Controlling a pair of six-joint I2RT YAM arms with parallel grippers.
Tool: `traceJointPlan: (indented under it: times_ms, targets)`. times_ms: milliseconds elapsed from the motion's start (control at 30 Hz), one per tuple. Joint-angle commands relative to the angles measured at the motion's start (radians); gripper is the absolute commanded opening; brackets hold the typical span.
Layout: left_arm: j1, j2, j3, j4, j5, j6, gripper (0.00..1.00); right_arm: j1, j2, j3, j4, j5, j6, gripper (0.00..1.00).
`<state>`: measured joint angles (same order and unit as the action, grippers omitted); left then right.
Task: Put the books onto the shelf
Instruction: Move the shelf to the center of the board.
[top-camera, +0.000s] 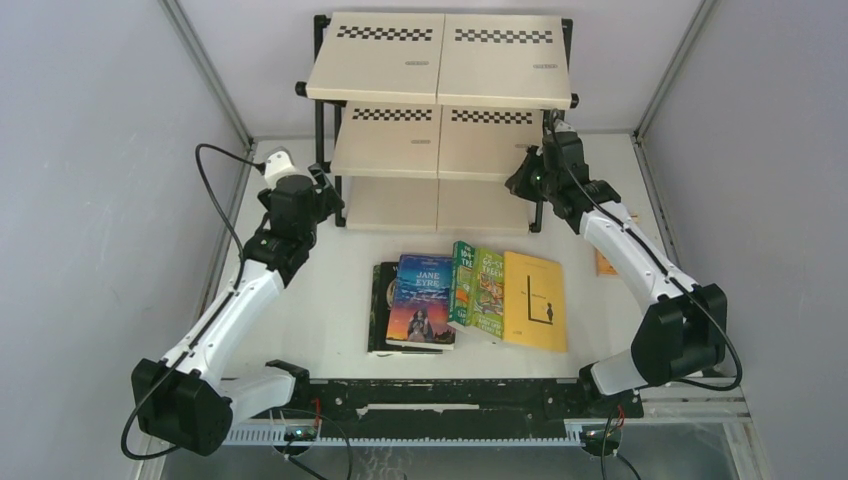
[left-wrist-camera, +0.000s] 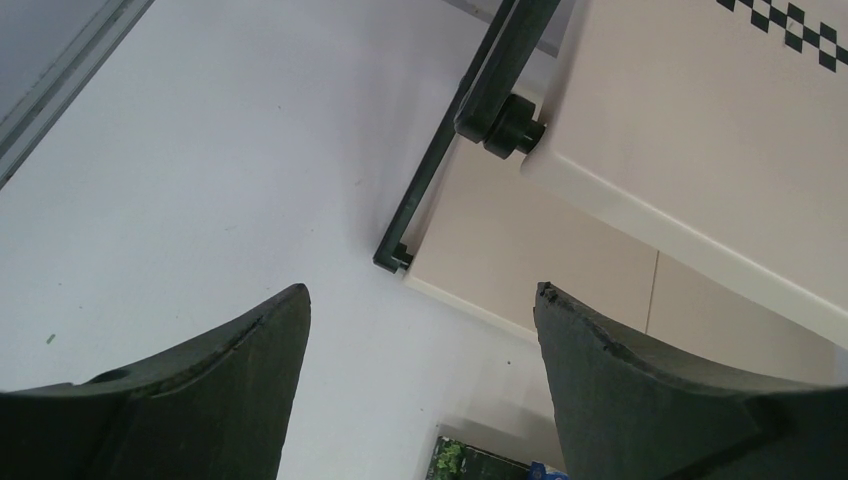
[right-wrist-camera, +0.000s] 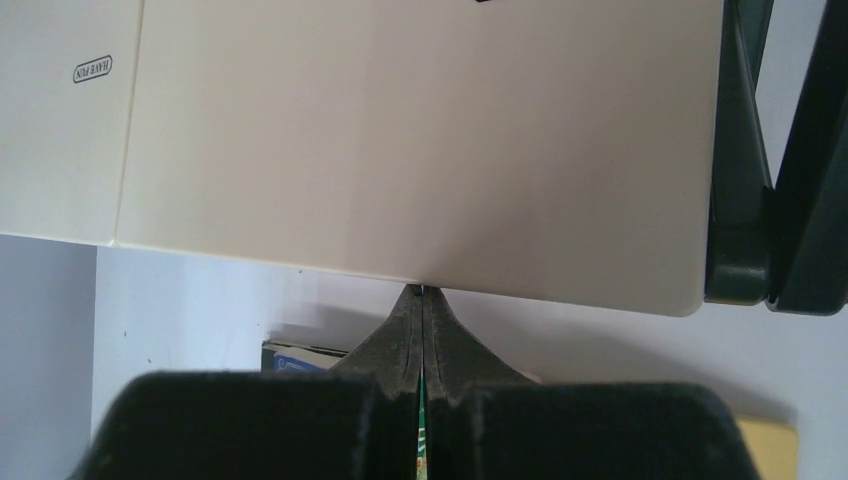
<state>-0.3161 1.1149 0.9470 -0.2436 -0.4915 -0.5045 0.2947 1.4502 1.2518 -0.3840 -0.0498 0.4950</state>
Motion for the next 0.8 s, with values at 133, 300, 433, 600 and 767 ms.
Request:
traceJointPlan:
  times_ms: [133, 300, 433, 600, 767]
  targets:
    - [-0.005, -0.004, 0.046, 0.052, -0.01, 0.023, 0.86, -0.012, 0.027, 0.029, 0.102, 0.029, -0.015, 0.0]
    - [-0.005, -0.006, 0.038, 0.052, -0.009, 0.017, 0.86, -0.021, 0.034, 0.031, 0.113, 0.034, -0.019, 0.0]
    - [-0.005, -0.006, 0.036, 0.052, -0.004, 0.009, 0.86, -0.023, 0.048, 0.058, 0.104, 0.035, -0.033, 0.0]
    - [-0.005, -0.006, 0.034, 0.051, 0.002, -0.001, 0.86, -0.029, 0.063, 0.082, 0.096, 0.03, -0.044, 0.0]
    - [-0.005, -0.02, 0.027, 0.043, 0.003, -0.004, 0.87, -0.017, 0.055, 0.095, 0.061, 0.022, -0.052, 0.02]
